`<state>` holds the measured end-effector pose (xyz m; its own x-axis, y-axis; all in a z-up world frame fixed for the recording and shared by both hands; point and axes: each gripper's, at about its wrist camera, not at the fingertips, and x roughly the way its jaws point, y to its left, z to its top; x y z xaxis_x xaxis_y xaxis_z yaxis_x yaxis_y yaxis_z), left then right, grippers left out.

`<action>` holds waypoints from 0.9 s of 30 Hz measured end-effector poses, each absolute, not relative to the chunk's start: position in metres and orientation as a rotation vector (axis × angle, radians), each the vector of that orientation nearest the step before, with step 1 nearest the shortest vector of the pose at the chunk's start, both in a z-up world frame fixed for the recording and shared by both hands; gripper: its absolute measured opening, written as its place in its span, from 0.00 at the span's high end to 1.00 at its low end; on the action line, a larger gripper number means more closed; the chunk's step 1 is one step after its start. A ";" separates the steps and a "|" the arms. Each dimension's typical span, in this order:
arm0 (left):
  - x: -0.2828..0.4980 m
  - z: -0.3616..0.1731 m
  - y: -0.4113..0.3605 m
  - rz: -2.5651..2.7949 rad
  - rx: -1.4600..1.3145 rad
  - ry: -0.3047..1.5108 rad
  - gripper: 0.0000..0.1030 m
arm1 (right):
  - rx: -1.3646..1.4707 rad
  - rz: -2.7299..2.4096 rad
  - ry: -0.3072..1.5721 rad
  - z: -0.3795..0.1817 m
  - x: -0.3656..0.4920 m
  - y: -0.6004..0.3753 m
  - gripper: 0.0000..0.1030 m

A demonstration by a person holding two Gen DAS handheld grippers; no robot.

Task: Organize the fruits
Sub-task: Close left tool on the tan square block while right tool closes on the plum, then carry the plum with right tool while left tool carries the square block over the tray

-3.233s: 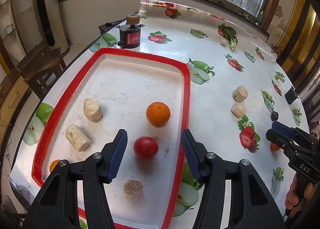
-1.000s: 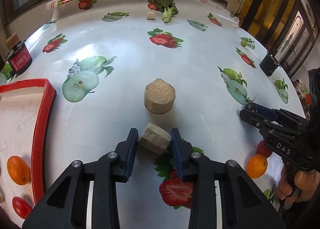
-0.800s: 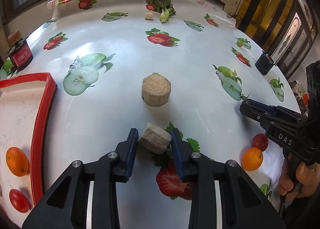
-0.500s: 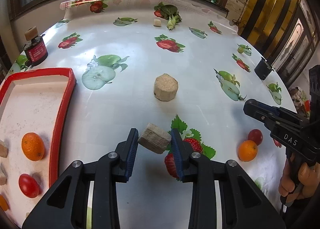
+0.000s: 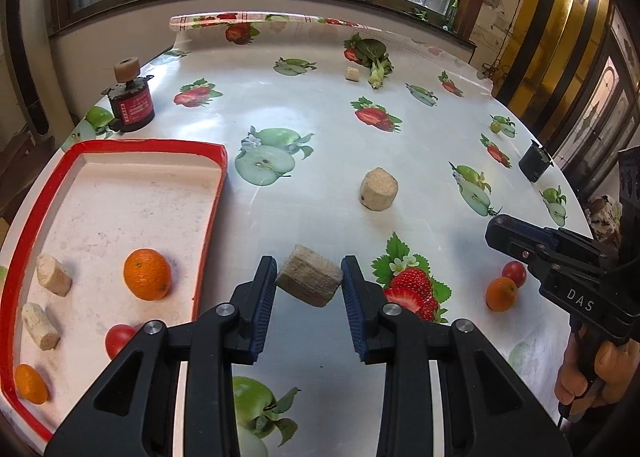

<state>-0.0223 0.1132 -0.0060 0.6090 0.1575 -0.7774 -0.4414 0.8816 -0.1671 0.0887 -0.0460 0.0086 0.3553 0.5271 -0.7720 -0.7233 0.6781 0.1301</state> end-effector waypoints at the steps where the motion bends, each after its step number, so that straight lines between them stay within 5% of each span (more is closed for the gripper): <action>1: -0.025 -0.005 0.115 0.359 -0.365 0.846 0.70 | -0.254 0.824 0.892 0.009 0.086 -0.043 0.73; 27: -0.084 0.009 0.169 0.485 -0.419 0.799 0.70 | -0.332 0.973 0.869 0.021 0.029 0.028 0.73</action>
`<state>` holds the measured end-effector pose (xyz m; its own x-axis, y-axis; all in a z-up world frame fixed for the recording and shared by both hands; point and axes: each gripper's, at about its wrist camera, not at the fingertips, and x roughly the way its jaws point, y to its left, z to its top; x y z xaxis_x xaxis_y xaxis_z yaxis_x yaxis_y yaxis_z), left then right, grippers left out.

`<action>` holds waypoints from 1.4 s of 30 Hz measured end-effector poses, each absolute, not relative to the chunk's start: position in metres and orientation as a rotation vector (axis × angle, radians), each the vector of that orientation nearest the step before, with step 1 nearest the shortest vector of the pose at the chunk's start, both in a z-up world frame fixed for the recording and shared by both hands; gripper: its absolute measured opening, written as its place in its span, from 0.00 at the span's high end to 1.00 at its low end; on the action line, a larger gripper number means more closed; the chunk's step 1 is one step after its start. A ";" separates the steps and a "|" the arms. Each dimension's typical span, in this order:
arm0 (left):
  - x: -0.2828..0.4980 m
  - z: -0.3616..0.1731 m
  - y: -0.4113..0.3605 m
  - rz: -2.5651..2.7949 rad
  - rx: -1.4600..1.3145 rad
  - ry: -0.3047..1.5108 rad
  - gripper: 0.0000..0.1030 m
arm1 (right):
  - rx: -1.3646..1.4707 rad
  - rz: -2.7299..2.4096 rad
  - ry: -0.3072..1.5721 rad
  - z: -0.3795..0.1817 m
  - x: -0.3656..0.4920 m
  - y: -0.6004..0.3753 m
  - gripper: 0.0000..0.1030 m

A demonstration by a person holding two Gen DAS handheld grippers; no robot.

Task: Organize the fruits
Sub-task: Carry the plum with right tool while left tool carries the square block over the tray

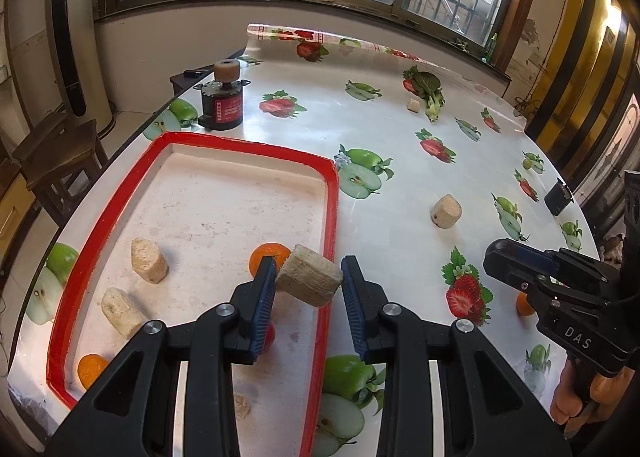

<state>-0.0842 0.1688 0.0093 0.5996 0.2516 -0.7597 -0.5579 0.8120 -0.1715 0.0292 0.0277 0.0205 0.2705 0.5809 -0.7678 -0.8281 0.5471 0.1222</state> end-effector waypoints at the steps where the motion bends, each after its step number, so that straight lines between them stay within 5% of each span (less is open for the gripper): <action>1: -0.086 0.010 0.171 0.488 -0.421 0.798 0.70 | -0.334 0.977 0.869 0.021 0.028 0.031 0.73; 42: -0.098 0.006 0.276 0.621 -0.482 0.793 0.70 | -0.418 1.135 0.867 0.014 0.008 0.166 0.73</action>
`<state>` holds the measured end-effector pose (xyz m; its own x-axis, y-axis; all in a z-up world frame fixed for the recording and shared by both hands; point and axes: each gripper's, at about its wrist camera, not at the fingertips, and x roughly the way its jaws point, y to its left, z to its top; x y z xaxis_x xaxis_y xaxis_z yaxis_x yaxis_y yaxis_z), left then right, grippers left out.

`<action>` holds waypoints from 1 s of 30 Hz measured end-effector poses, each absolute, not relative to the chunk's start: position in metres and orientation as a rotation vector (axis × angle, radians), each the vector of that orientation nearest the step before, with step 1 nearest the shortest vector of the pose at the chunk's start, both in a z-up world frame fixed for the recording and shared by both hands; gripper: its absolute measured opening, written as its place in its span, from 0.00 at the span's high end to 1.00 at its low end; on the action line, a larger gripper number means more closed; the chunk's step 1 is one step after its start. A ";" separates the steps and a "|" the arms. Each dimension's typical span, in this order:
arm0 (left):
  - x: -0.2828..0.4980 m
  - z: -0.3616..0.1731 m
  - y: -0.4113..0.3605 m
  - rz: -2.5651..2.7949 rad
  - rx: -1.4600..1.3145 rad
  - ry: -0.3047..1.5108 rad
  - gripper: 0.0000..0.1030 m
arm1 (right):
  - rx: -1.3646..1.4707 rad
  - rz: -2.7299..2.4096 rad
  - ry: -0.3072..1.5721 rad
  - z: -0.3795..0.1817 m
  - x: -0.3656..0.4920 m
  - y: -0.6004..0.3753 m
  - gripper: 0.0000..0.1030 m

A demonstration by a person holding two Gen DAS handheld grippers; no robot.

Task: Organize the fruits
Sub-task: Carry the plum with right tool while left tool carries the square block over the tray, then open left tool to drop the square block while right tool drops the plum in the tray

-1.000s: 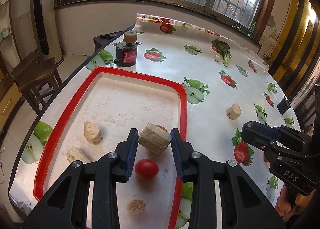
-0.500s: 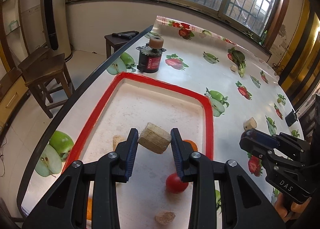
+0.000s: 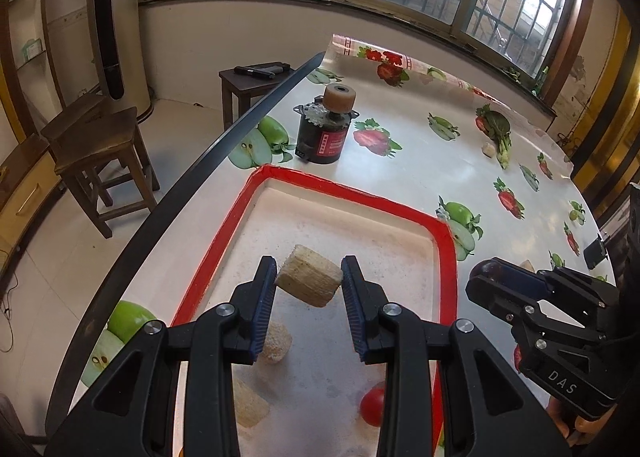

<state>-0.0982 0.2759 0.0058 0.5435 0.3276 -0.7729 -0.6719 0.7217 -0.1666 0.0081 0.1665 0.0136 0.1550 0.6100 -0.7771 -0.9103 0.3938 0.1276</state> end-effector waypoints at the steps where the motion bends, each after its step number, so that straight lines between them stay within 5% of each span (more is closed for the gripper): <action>1: -0.096 0.005 0.278 0.623 -0.481 0.798 0.70 | -0.419 1.136 0.866 0.013 0.009 0.169 0.73; 23: -0.068 -0.052 0.315 0.645 -0.545 0.944 0.70 | -0.495 1.167 0.958 -0.039 0.016 0.216 0.72; 27: -0.066 -0.051 0.314 0.675 -0.524 0.959 0.56 | -0.518 1.174 0.983 -0.047 0.016 0.219 0.70; 30: -0.067 -0.048 0.310 0.687 -0.497 0.958 0.56 | -0.530 1.170 0.991 -0.049 0.015 0.219 0.66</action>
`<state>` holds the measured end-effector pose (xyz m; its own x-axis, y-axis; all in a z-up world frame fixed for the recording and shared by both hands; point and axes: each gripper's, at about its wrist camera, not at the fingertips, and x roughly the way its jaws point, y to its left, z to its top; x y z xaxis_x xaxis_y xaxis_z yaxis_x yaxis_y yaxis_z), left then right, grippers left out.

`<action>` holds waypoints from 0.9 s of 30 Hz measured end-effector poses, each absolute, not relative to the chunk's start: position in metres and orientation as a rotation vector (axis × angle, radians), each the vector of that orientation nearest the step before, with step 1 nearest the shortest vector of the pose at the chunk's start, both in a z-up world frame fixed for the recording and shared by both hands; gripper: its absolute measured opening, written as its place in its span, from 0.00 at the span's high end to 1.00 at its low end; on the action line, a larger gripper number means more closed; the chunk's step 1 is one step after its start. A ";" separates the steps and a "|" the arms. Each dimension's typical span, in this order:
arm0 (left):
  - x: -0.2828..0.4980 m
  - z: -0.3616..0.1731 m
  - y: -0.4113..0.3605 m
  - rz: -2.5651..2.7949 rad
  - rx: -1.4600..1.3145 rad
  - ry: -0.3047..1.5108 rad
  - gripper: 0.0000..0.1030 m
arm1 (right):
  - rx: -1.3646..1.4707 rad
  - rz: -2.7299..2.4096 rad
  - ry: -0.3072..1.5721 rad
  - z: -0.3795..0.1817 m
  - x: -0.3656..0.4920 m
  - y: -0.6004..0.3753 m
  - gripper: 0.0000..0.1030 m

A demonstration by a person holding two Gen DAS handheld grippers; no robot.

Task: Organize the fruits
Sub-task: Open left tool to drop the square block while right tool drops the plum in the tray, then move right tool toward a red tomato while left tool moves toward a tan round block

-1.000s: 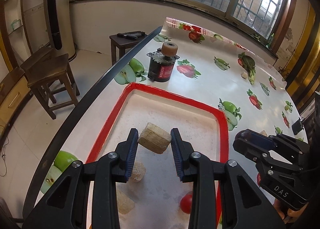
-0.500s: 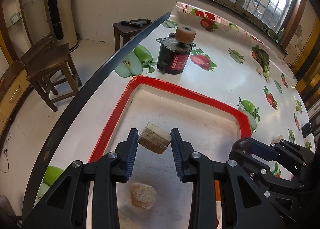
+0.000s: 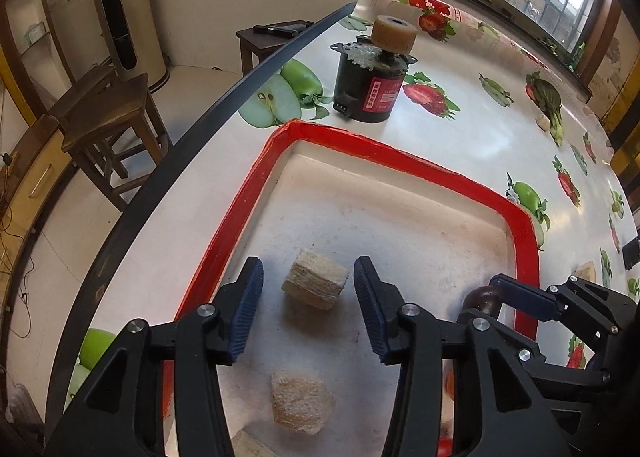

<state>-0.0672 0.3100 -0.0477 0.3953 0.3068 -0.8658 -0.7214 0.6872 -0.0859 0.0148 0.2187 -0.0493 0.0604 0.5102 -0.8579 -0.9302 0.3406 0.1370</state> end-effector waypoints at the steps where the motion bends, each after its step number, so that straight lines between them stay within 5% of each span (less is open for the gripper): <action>1: -0.068 -0.046 0.309 0.684 -0.492 0.958 0.56 | -0.526 1.174 0.991 -0.048 0.015 0.217 0.62; 3: -0.069 -0.041 0.305 0.685 -0.482 0.955 0.56 | -0.512 1.177 0.983 -0.044 0.015 0.213 0.52; 11: -0.086 -0.015 0.278 0.698 -0.477 0.881 0.42 | -0.449 1.169 0.930 -0.015 0.017 0.182 0.52; 19: -0.099 0.006 0.232 0.658 -0.494 0.801 0.40 | -0.405 1.117 0.904 0.007 0.023 0.127 0.50; 21: -0.100 0.012 0.220 0.643 -0.487 0.781 0.31 | -0.402 1.100 0.896 0.010 0.023 0.110 0.49; 27: -0.095 0.019 0.191 0.613 -0.449 0.772 0.30 | -0.342 1.038 0.901 0.014 0.034 0.060 0.49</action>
<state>-0.0955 0.1911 0.0194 0.5597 0.3434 -0.7542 -0.6572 0.7383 -0.1516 0.0343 0.0602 0.0144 0.2032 0.5941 -0.7783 -0.8543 0.4960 0.1556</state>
